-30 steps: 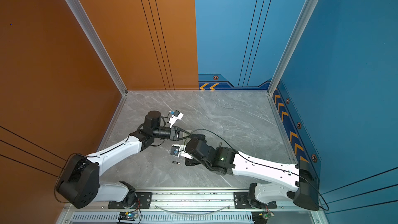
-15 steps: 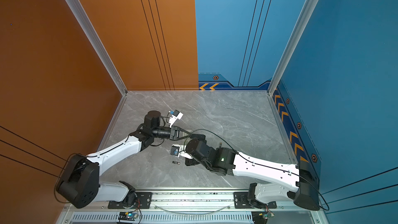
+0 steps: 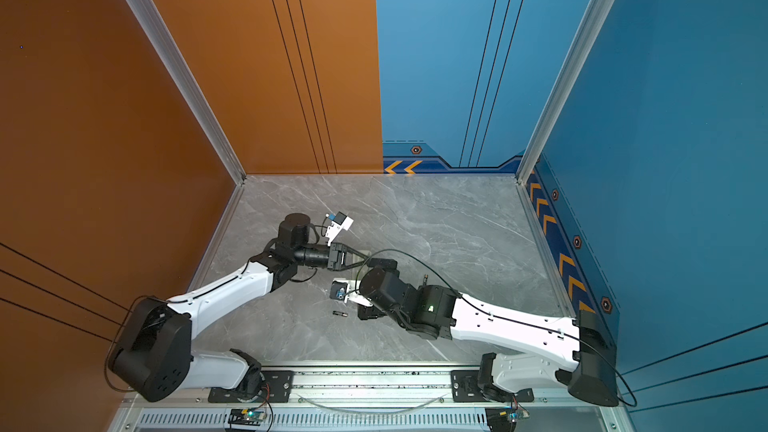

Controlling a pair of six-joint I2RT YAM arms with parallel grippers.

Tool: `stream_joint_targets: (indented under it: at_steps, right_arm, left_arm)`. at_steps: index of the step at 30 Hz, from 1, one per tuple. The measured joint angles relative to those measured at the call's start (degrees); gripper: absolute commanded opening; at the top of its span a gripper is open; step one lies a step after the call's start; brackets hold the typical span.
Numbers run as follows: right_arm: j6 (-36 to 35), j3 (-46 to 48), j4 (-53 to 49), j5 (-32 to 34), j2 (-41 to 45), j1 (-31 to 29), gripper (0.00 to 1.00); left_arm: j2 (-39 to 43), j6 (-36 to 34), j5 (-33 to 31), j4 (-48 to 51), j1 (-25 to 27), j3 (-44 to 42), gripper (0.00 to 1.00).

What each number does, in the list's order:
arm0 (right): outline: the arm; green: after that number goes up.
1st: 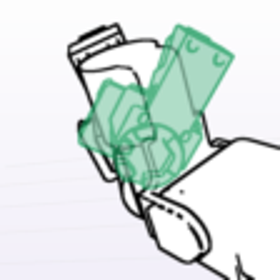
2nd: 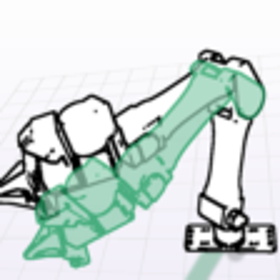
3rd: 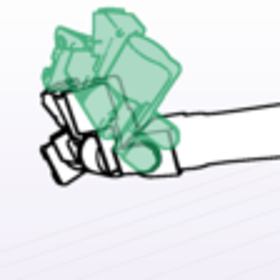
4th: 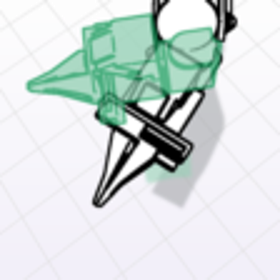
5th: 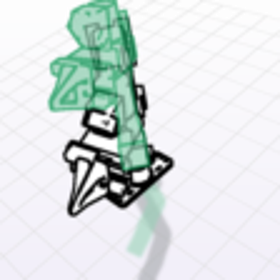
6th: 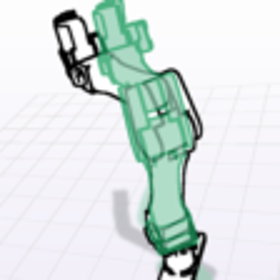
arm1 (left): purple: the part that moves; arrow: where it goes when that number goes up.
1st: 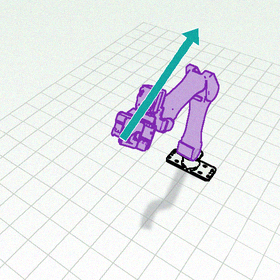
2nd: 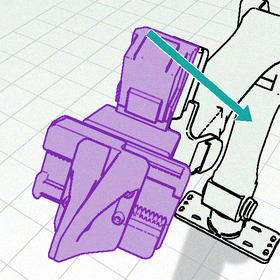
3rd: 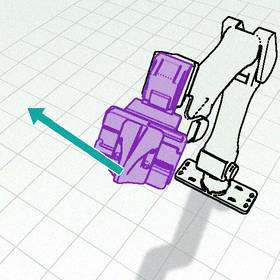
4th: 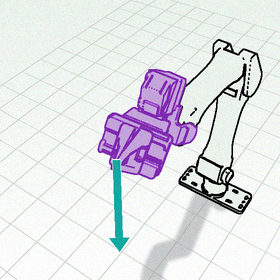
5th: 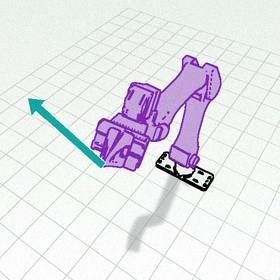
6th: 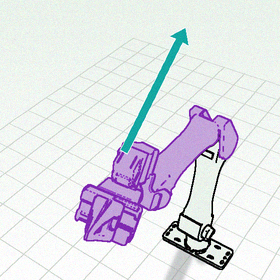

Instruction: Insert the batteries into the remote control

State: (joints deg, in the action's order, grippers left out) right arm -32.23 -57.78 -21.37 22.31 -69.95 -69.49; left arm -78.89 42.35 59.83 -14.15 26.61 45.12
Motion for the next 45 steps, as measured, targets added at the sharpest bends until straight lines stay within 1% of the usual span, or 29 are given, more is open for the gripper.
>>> stream_joint_targets:
  at_steps: [29, 36, 45]
  right_arm:
    - [-0.6, 0.5, 0.9, 0.5, 0.7, -0.3, 0.92]
    - [-0.6, 0.5, 1.3, 1.9, 1.4, -0.3, 0.92]
    - [-0.6, 0.6, 1.5, 1.9, 1.5, -0.3, 0.94]
  left_arm:
    - [0.0, 0.7, 0.1, 0.0, -0.4, 0.0, 0.00]
    - [0.0, 0.8, 0.7, 0.1, -0.3, 0.0, 0.00]
    - [0.0, 0.8, 0.9, 0.1, -0.4, 0.0, 0.00]
